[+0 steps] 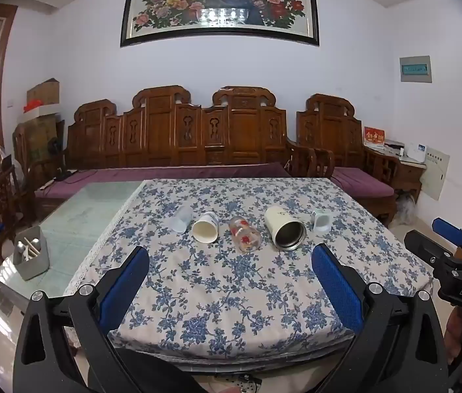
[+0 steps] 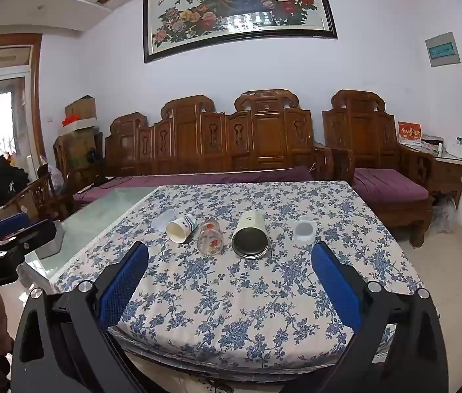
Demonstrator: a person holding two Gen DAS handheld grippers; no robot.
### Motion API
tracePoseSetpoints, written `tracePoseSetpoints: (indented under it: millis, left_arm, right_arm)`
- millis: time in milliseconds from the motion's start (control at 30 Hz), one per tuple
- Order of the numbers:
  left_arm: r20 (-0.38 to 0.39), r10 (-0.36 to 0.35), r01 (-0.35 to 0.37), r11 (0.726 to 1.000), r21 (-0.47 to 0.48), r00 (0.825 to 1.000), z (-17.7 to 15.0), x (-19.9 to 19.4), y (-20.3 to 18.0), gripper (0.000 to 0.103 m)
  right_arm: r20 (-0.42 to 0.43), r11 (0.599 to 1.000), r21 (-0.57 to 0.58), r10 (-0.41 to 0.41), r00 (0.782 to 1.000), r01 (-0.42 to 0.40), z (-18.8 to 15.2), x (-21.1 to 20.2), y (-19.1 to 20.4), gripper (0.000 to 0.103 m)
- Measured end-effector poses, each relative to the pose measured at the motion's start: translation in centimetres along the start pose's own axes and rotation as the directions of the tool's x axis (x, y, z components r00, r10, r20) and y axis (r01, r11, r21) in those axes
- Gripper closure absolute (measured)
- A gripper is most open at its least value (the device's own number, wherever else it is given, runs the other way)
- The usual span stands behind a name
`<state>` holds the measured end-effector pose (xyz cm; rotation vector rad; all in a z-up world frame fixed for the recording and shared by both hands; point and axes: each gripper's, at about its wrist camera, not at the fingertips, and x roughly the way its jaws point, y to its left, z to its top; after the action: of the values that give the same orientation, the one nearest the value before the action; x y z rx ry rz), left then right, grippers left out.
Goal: Flip cup upside down
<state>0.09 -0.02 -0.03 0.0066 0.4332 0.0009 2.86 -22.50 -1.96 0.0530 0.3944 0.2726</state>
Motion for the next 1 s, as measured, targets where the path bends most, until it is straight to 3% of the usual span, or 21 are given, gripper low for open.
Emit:
tracePoseSetpoints:
  millis: [1000]
  left_arm:
    - [0.043,-0.001,0.002,1.0,-0.015,0.999,1.0,-1.4,0.4,0.007]
  right_arm:
    - [0.016,1.0,0.006,0.003,1.0,-0.003,0.0,-0.2,0.3,0.003]
